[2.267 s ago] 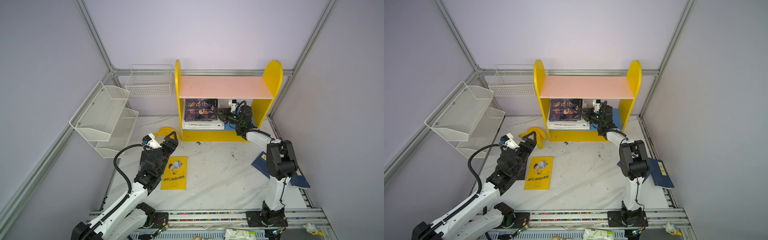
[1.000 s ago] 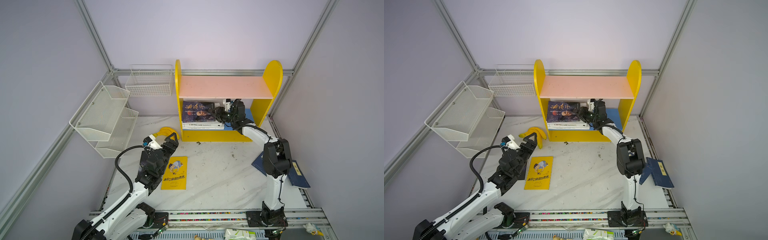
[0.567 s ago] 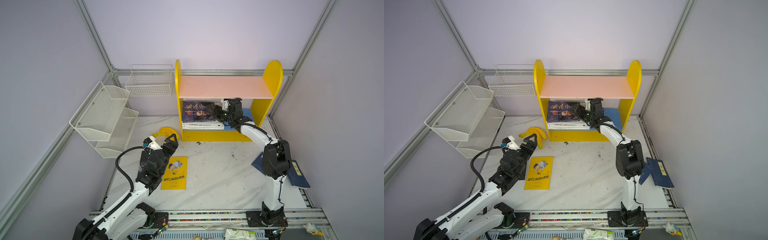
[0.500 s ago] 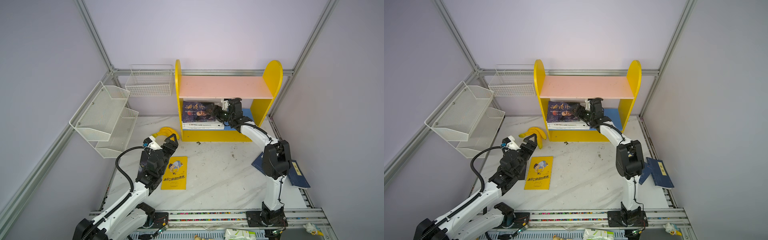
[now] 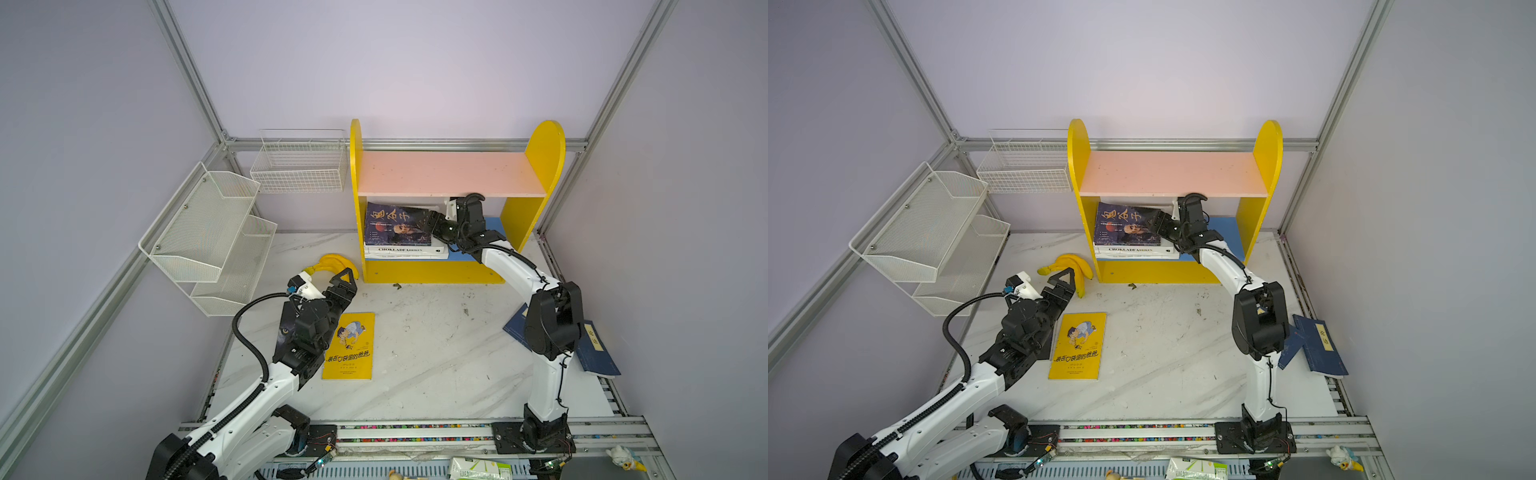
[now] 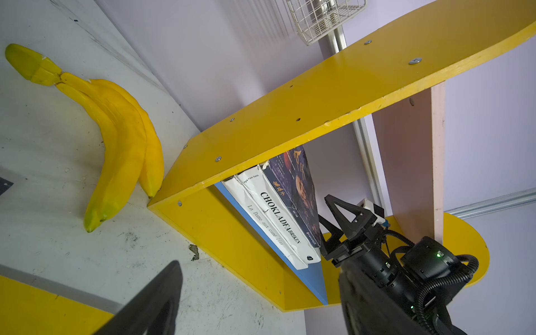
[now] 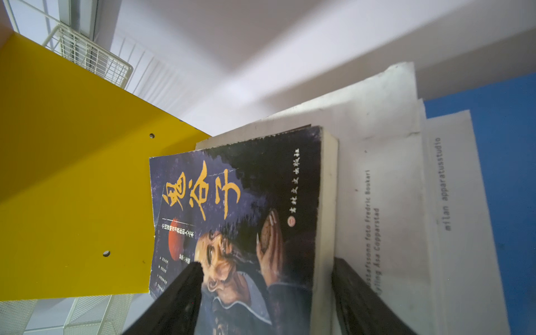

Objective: Stacking books/files
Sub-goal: Place the book on the bookshelf.

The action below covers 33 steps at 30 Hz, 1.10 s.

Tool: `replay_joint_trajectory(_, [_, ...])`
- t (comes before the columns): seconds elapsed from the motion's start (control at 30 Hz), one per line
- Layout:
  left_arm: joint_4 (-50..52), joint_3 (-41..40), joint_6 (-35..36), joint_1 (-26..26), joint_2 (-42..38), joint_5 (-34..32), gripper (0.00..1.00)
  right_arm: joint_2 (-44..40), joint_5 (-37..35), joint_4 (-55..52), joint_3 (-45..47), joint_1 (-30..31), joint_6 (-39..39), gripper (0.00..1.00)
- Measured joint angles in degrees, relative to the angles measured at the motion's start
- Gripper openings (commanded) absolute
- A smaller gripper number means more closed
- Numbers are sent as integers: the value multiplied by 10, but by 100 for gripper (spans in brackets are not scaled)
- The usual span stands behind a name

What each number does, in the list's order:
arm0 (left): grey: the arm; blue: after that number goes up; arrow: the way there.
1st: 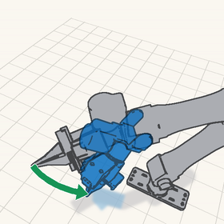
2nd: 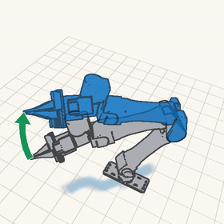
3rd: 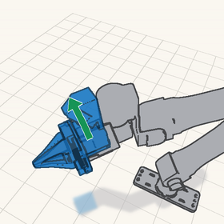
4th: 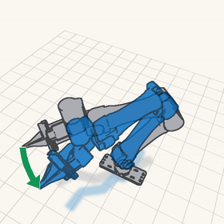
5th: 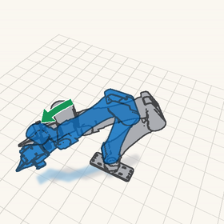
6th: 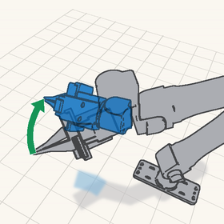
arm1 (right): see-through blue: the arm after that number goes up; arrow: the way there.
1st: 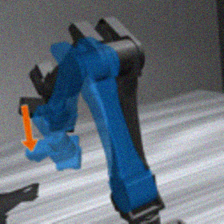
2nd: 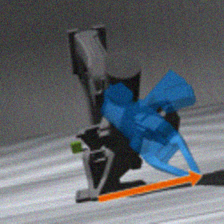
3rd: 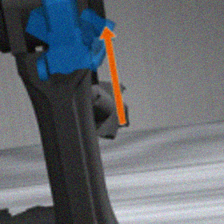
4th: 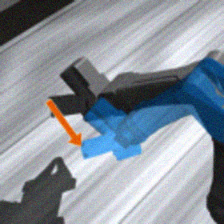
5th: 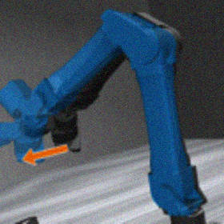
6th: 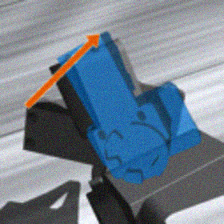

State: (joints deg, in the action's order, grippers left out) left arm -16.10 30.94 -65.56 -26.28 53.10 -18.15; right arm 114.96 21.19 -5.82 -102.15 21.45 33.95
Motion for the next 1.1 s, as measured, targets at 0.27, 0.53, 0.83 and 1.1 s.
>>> replay_joint_trajectory(0.27, [15,-4,3,3,-6,-5,94,-2,-33,-17,-6,7,-24,74])
replay_joint_trajectory(0.53, [99,-5,41,19,-65,-32,100,-54,-76,-41,9,14,-54,75])
replay_joint_trajectory(0.83, [264,-5,116,69,-96,-18,99,-172,-121,-87,121,50,-82,75])
replay_joint_trajectory(1.1, [371,-9,139,87,-107,21,100,-316,-156,-20,268,144,-87,75])
